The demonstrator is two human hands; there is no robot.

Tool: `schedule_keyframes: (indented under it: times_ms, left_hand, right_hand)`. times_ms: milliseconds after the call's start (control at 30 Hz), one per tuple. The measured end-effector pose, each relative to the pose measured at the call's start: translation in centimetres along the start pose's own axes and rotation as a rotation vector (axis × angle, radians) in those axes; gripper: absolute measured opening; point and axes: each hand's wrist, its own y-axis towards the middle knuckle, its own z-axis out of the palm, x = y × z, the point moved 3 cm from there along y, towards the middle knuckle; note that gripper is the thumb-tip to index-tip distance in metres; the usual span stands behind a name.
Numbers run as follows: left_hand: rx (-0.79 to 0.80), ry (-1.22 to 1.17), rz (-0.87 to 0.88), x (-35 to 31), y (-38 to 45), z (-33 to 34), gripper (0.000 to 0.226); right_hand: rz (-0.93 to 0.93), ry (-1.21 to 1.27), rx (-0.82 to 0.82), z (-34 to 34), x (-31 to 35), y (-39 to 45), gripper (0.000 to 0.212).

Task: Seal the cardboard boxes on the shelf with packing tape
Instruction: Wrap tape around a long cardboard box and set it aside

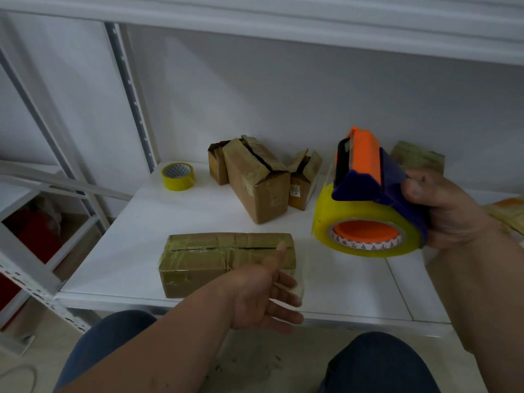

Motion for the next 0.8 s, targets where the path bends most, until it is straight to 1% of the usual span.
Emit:
schedule_keyframes:
  times_ms: [33, 100, 167, 200, 367, 400, 467, 500, 567, 600, 633, 667, 700, 733, 800]
  left_hand:
    - [0.027, -0.053, -0.003, 0.1, -0.1, 0.1, 0.063]
    - [0.049, -0.094, 0.027, 0.0, -0.4, 0.0, 0.037]
    - [0.026, -0.104, 0.067, 0.0, -0.6, -0.5, 0.012]
    - [0.000, -0.115, 0.095, -0.1, -0.6, -0.9, 0.007]
    - [-0.171, -0.244, 0.257, -2.2, -1.5, -4.4, 0.010]
    - [-0.206, -0.264, 0.289, -2.8, -2.0, -5.5, 0.009]
    - [-0.272, -0.302, 0.358, -3.7, -3.2, -7.9, 0.010]
    - [-0.300, -0.319, 0.387, -4.0, -3.9, -9.0, 0.012]
    - [-0.330, -0.295, 0.411, -4.2, -4.9, -10.3, 0.014]
    - [-0.330, -0.256, 0.405, -4.0, -5.1, -10.5, 0.015]
    - [-0.322, -0.211, 0.391, -3.8, -5.1, -10.3, 0.017]
    - [-0.313, -0.167, 0.372, -3.5, -4.9, -9.9, 0.017]
    - [-0.305, -0.125, 0.345, -3.2, -4.7, -9.2, 0.018]
    - [-0.304, -0.070, 0.310, -2.7, -4.3, -8.5, 0.020]
    - [-0.284, 0.073, 0.223, -1.6, -3.4, -6.9, 0.031]
  right_hand:
    - [0.005, -0.001, 0.002, 0.0, -0.1, 0.0, 0.059]
    - [0.014, -0.011, 0.001, -0.1, -0.2, 0.0, 0.060]
    - [0.027, -0.019, -0.002, -0.2, -0.3, -0.2, 0.063]
    - [0.034, -0.024, -0.004, -0.4, -0.3, -0.2, 0.065]
    - [0.106, -0.081, -0.054, -1.4, -0.3, -0.7, 0.067]
    - [0.130, -0.127, -0.077, -1.8, -0.4, -0.8, 0.063]
    - [0.208, -0.219, -0.105, -2.4, -0.7, -0.7, 0.047]
    - [0.237, -0.257, -0.117, -2.6, -0.9, -0.6, 0.048]
    - [0.265, -0.345, -0.149, -2.8, -1.5, -0.4, 0.069]
    - [0.273, -0.355, -0.154, -2.7, -1.8, -0.2, 0.068]
    - [0.274, -0.334, -0.138, -2.2, -1.9, 0.1, 0.052]
    - [0.266, -0.291, -0.115, -1.7, -2.0, 0.3, 0.033]
    - [0.254, -0.257, -0.103, -1.2, -2.0, 0.6, 0.024]
    - [0.236, -0.234, -0.084, -0.9, -2.0, 1.0, 0.029]
    - [0.203, -0.208, -0.051, -0.4, -2.0, 1.7, 0.061]
